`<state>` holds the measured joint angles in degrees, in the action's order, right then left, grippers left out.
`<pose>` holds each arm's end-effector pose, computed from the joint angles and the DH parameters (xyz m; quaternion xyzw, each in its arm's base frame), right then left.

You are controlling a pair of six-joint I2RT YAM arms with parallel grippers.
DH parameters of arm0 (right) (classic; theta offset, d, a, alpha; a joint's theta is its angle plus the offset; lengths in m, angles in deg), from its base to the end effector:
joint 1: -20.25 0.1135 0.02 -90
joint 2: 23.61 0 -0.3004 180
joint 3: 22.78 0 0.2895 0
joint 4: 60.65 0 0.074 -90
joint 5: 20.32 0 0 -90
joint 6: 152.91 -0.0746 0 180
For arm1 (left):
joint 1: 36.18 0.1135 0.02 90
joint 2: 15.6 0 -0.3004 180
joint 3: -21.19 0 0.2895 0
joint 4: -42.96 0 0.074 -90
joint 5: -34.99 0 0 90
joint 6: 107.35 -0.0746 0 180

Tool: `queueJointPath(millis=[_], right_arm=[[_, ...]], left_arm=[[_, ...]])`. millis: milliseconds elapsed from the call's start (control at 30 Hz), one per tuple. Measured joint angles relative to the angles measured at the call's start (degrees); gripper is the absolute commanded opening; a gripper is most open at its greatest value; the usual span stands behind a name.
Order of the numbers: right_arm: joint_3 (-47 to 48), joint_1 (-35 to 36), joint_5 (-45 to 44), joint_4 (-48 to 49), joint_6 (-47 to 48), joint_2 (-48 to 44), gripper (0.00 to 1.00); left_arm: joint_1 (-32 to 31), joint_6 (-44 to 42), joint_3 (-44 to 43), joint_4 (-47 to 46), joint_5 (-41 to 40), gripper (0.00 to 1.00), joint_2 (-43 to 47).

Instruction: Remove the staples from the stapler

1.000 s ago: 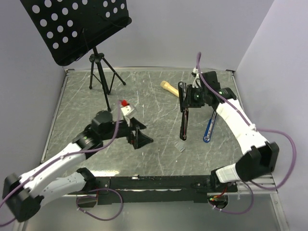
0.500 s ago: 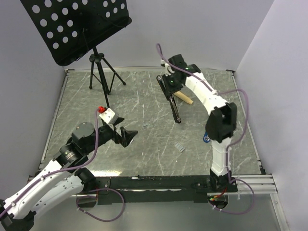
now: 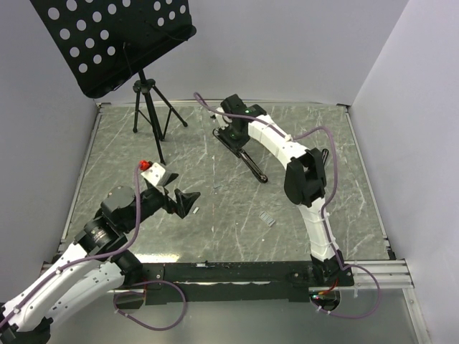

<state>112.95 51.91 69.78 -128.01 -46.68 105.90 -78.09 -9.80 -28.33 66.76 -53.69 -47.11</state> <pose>0.4856 0.2996 0.2465 -0.3933 0.8850 0.0343 0.2468 0.1380 -0.1262 0.3450 0.2265 0.7065 -0.2882 0.6054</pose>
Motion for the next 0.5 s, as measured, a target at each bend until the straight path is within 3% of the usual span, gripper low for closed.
queueJointPath(millis=[500], right_arm=[[0.09, 1.22, -0.44, 2.93, 1.70, 7.78, 0.18]], left_arm=[[0.00, -0.44, 0.04, 0.02, -0.17, 1.00, -1.62]])
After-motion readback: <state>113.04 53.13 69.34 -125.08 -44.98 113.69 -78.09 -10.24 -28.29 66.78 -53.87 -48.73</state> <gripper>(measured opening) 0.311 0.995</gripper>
